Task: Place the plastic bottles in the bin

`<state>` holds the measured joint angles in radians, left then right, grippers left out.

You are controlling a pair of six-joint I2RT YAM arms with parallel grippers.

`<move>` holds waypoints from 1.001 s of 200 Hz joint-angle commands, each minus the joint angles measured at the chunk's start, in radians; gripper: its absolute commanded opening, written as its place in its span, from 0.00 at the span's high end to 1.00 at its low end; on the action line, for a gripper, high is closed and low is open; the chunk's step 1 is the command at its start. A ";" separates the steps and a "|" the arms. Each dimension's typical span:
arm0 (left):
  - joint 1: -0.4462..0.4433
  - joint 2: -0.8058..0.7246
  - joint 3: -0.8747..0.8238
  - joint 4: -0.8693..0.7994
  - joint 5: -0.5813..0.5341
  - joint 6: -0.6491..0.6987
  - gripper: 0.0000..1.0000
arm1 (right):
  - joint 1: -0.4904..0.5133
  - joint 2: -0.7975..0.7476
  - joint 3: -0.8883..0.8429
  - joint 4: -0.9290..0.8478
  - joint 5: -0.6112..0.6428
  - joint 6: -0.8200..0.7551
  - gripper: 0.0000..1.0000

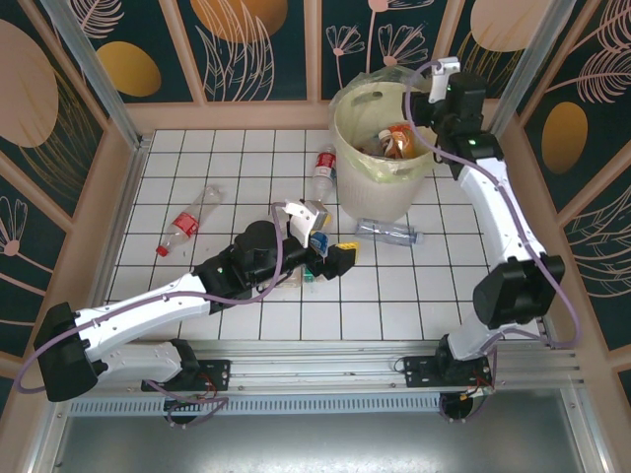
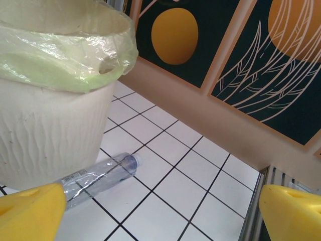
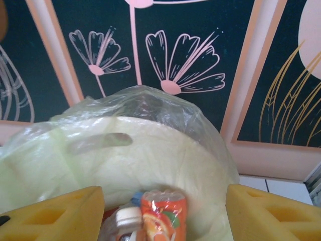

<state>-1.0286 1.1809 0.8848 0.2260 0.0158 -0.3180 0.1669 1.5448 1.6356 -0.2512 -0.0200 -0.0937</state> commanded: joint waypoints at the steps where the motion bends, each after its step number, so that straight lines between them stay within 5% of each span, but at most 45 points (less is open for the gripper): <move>1: -0.005 0.000 0.025 -0.043 -0.006 0.030 0.01 | -0.003 -0.137 -0.087 -0.023 -0.087 0.063 0.33; 71: -0.005 0.038 0.062 -0.177 0.092 0.167 0.01 | -0.003 -0.508 -0.484 -0.050 -0.170 0.286 0.31; 114: -0.005 0.037 0.069 -0.200 0.100 0.191 0.01 | -0.004 -0.697 -0.771 0.057 -0.369 0.306 0.23; 160: -0.004 0.037 0.058 -0.194 0.117 0.177 0.01 | -0.011 -0.746 -1.021 0.214 -0.359 0.381 0.15; 200: -0.004 0.026 0.043 -0.186 0.127 0.160 0.01 | -0.090 -0.702 -1.161 0.371 -0.340 0.499 0.18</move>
<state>-1.0286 1.2160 0.9203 0.0326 0.1242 -0.1532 0.1196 0.8238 0.5266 -0.0406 -0.3614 0.3149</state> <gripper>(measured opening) 0.985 0.834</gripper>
